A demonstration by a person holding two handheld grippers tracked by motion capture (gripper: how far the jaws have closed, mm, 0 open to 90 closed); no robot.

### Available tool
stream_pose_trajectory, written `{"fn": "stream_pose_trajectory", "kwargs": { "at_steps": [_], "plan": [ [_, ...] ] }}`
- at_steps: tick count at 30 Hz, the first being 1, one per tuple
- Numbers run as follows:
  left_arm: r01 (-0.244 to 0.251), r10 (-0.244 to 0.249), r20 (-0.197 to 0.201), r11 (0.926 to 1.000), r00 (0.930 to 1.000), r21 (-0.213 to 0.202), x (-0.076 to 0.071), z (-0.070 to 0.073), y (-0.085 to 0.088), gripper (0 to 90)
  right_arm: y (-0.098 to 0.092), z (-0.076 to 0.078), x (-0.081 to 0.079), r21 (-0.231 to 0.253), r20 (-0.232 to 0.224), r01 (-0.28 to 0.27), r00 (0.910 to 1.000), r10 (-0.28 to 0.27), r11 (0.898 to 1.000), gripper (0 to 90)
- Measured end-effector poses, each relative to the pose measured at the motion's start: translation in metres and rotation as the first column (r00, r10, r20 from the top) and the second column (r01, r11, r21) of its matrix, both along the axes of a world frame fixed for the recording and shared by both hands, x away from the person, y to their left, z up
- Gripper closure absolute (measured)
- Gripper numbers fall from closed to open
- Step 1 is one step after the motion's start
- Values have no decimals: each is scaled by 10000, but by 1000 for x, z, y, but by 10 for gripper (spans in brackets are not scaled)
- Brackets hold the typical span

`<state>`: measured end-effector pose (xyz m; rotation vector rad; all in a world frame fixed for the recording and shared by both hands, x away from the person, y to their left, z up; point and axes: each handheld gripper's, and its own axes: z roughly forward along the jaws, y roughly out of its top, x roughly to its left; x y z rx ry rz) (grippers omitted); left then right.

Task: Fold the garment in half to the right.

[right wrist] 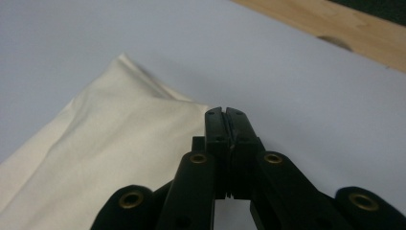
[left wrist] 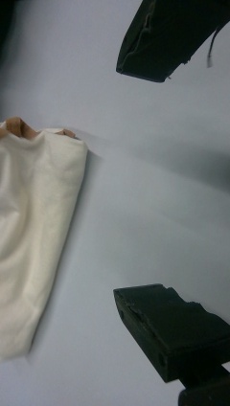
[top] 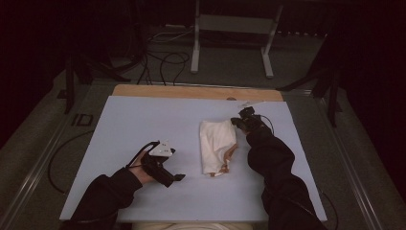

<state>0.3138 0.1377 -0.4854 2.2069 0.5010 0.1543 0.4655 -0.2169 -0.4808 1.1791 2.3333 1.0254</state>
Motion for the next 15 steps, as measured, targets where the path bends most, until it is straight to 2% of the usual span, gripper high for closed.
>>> {"fn": "stream_pose_trajectory", "kwargs": {
  "at_steps": [4, 8, 15],
  "plan": [
    [-352, 354, 53, 9990, 9994, -275, -3, -4, 14, 1, -1, 1, 6, -47, 43, 191, 9998, -190, 9998, 892],
    [-649, 653, 128, 9975, 9978, -291, -4, -5, 25, 1, -1, -6, 9, -220, -118, 268, 9996, -271, 9994, 892],
    [-841, 847, 217, 9960, 9962, -287, -6, -8, 36, 1, -5, -15, 11, -509, -277, 488, 9984, -503, 9975, 892]
  ]
}}
